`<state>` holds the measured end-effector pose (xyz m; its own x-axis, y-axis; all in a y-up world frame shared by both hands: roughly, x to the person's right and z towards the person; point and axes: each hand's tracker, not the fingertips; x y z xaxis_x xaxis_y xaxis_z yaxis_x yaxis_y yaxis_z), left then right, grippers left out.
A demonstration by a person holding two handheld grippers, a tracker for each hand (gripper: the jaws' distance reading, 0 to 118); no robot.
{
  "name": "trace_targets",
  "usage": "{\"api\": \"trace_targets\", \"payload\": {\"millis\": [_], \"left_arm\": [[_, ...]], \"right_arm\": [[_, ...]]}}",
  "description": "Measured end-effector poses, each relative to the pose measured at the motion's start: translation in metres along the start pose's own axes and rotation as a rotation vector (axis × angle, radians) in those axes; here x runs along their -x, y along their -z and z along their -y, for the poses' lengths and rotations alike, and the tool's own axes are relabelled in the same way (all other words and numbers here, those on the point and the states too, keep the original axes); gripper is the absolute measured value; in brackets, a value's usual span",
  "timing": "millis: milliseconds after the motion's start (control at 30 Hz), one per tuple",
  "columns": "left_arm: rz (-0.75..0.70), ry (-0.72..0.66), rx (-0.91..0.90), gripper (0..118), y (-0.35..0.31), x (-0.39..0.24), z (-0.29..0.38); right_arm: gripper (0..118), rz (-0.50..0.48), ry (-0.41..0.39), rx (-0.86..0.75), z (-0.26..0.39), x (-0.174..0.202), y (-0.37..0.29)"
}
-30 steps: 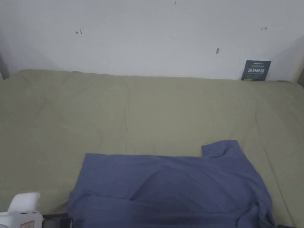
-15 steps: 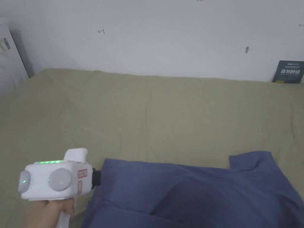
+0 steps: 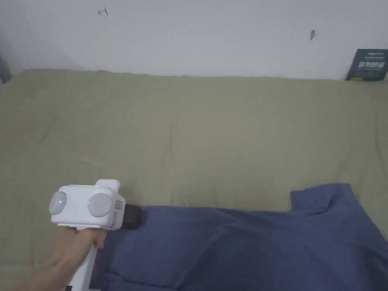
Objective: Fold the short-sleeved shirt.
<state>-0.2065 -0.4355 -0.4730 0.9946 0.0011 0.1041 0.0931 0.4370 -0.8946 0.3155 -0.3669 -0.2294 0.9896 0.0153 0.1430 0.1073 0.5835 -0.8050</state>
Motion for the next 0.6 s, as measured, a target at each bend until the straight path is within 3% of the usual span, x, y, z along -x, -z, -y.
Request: {"api": "trace_targets", "payload": {"millis": [33,67,100,133,167,267,300,333,367,400,600], "left_arm": [[0.035,-0.015,-0.021,73,-0.003,0.001,0.001],[-0.015,-0.005,-0.039,63,-0.007,0.0,0.003],[-0.021,0.029,-0.045,28,-0.011,-0.004,0.002],[0.028,0.039,-0.055,7,-0.013,-0.001,0.002],[0.075,0.003,-0.059,7,-0.015,-0.003,0.003],[0.022,0.047,-0.057,7,-0.018,-0.01,0.001],[0.017,0.047,-0.052,7,-0.018,-0.009,0.0],[0.015,0.043,-0.053,7,-0.017,-0.009,0.0],[0.018,0.038,-0.049,7,-0.024,-0.016,0.004],[0.02,0.034,-0.046,7,-0.025,-0.018,0.006],[0.021,0.038,-0.034,7,-0.022,-0.017,0.002]], "right_arm": [[4,-0.001,0.003,0.003,0.0,-0.002,0.002],[4,-0.001,0.004,0.007,-0.001,-0.004,0.004],[4,0.003,0.005,0.011,-0.001,-0.006,0.006],[4,0.006,0.008,0.014,-0.002,-0.009,0.009],[4,0.003,0.015,0.02,-0.004,-0.012,0.011],[5,-0.004,0.051,0.028,-0.014,-0.024,0.019],[13,-0.011,0.069,0.036,-0.019,-0.028,0.023],[32,-0.01,0.073,0.044,-0.023,-0.032,0.028],[68,-0.014,0.071,0.052,-0.029,-0.036,0.033],[113,-0.001,0.051,0.074,-0.038,-0.045,0.045],[116,0.053,0.008,0.096,-0.079,-0.055,0.098]]}}
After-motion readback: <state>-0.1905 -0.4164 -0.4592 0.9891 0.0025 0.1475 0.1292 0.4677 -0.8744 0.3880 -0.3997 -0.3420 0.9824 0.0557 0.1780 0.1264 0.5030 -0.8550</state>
